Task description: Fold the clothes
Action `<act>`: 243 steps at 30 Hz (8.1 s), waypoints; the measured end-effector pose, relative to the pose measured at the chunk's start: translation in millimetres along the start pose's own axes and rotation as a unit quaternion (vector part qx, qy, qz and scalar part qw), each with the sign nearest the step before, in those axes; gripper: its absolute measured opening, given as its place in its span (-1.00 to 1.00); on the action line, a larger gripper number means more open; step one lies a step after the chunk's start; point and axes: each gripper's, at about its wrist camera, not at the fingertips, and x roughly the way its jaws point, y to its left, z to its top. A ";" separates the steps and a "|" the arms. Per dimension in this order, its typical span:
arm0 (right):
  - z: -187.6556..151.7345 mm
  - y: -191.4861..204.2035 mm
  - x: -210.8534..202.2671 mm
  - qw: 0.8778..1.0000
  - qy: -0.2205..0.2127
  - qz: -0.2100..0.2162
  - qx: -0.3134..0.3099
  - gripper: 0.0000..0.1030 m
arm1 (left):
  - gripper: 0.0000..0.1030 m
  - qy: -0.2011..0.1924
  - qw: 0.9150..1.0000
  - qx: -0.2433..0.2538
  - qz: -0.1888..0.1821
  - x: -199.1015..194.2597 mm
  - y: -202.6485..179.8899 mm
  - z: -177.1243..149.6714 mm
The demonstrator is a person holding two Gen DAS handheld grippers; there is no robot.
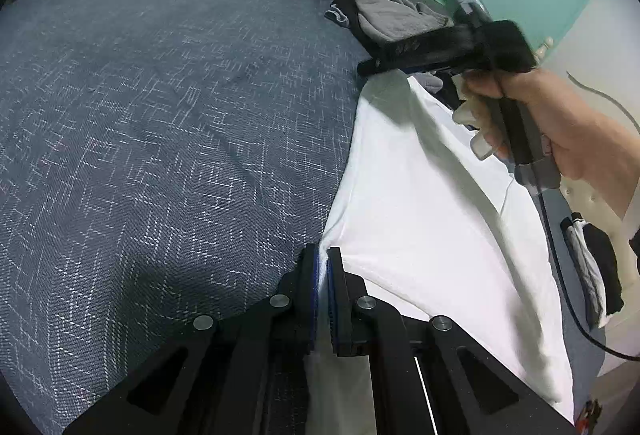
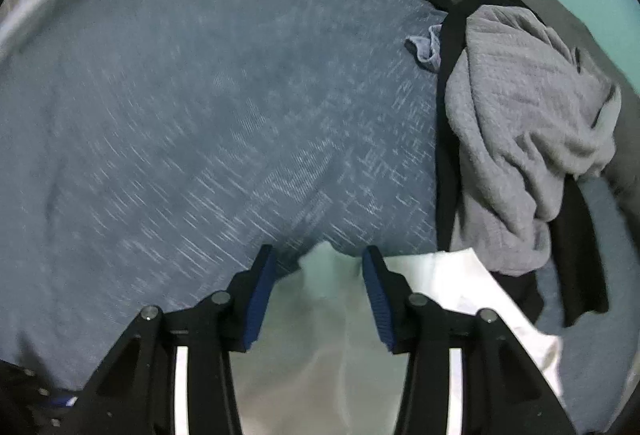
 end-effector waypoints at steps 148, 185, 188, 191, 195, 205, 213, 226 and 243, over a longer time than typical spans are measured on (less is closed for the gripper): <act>-5.2 -77.2 -15.6 0.950 -0.109 0.190 0.223 -0.85 | -0.93 -0.010 0.999 -0.038 -0.007 -14.2 7.7 -4.1; -342.0 -140.2 -162.4 0.942 -0.061 0.134 0.300 -0.42 | -0.89 -0.011 0.999 -0.022 0.045 -71.4 -13.0 -31.6; -387.9 -134.6 -169.2 0.940 -0.040 0.136 0.312 -0.42 | -0.89 -0.002 0.999 -0.017 0.039 -78.3 -21.3 -45.9; -425.3 -137.0 -178.4 0.927 -0.037 0.142 0.345 -0.42 | -0.89 0.002 0.999 -0.015 0.036 -86.7 -29.0 -59.3; -456.1 -138.0 -191.7 0.916 -0.040 0.141 0.374 -0.35 | -0.89 0.002 0.999 -0.024 0.026 -97.2 -40.1 -73.7; -510.6 -145.1 -199.5 0.899 -0.019 0.111 0.423 -0.32 | -0.88 0.014 1.000 -0.004 0.010 -105.4 -69.2 -99.9; -512.6 -138.7 -185.8 0.910 -0.003 0.100 0.402 -0.32 | -0.88 0.018 1.000 0.003 0.019 -105.3 -70.1 -103.2; -504.3 -124.4 -191.1 0.938 0.000 0.049 0.342 -0.95 | -0.87 0.018 1.000 -0.001 0.025 -108.9 -62.2 -103.2; -503.9 -155.5 -211.7 0.929 -0.036 0.005 0.367 -0.96 | -0.87 0.020 0.999 -0.002 0.028 -108.8 -57.4 -104.7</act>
